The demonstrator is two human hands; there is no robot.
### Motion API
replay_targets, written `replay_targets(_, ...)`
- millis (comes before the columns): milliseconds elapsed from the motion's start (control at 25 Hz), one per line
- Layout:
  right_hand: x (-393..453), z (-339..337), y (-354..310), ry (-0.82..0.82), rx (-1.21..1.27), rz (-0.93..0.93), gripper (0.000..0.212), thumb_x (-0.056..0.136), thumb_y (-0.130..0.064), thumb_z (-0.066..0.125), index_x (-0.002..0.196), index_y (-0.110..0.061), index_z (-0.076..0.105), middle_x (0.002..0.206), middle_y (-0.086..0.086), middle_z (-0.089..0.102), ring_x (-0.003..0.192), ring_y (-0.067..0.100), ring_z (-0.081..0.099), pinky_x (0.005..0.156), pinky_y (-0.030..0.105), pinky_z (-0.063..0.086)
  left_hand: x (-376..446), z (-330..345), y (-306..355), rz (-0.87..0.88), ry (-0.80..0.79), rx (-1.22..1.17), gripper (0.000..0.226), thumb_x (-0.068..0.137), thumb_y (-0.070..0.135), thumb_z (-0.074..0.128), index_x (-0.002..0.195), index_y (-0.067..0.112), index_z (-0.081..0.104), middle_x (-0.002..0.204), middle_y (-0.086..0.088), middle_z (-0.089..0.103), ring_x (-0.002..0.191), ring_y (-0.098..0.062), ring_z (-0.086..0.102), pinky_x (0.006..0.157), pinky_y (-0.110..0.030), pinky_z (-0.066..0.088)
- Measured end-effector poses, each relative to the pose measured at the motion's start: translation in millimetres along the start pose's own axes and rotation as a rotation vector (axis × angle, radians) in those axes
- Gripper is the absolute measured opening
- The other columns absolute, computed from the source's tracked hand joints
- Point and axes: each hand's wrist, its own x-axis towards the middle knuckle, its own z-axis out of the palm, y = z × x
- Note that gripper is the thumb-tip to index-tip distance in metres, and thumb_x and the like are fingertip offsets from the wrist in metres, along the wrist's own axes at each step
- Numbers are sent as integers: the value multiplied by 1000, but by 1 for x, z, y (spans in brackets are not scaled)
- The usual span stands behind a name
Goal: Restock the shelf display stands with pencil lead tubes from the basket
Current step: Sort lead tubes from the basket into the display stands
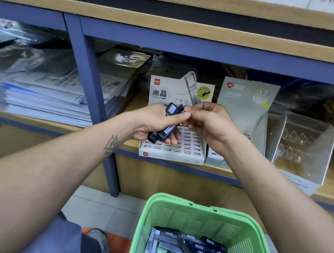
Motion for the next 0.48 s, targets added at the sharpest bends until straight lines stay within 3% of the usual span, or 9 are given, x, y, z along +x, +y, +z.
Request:
replay_targets(120, 5, 6, 2, -18, 36, -32, 11, 92, 6, 65, 101, -1, 64, 69, 9, 71, 59, 15, 68, 56, 20, 55, -9, -17, 1, 12, 14, -56, 47, 94, 49, 62, 103, 4, 69, 78, -17, 72, 50, -17, 63, 40, -20, 46)
replay_targets(240, 8, 11, 3, -58, 25, -63, 15, 91, 7, 64, 102, -1, 69, 74, 9, 72, 66, 14, 69, 62, 19, 56, -18, -35, 1, 13, -18, -79, 38, 90, 40, 71, 107, 5, 71, 81, -19, 71, 48, -17, 56, 37, -19, 39)
replay_targets(360, 8, 16, 3, -104, 101, -49, 20, 91, 11, 61, 100, -4, 71, 86, 11, 74, 78, 18, 71, 76, 24, 60, -22, -45, -1, 39, -11, -37, 19, 84, 27, 81, 89, 11, 74, 74, -17, 66, 49, -19, 54, 38, -21, 37)
replay_targets(480, 7, 23, 3, -107, 85, -24, 19, 90, 9, 64, 101, -4, 73, 96, 16, 73, 87, 23, 71, 82, 29, 60, -22, -46, -4, 98, 74, 107, 18, 79, 22, 86, 71, 14, 72, 65, -15, 63, 47, -21, 56, 37, -22, 36)
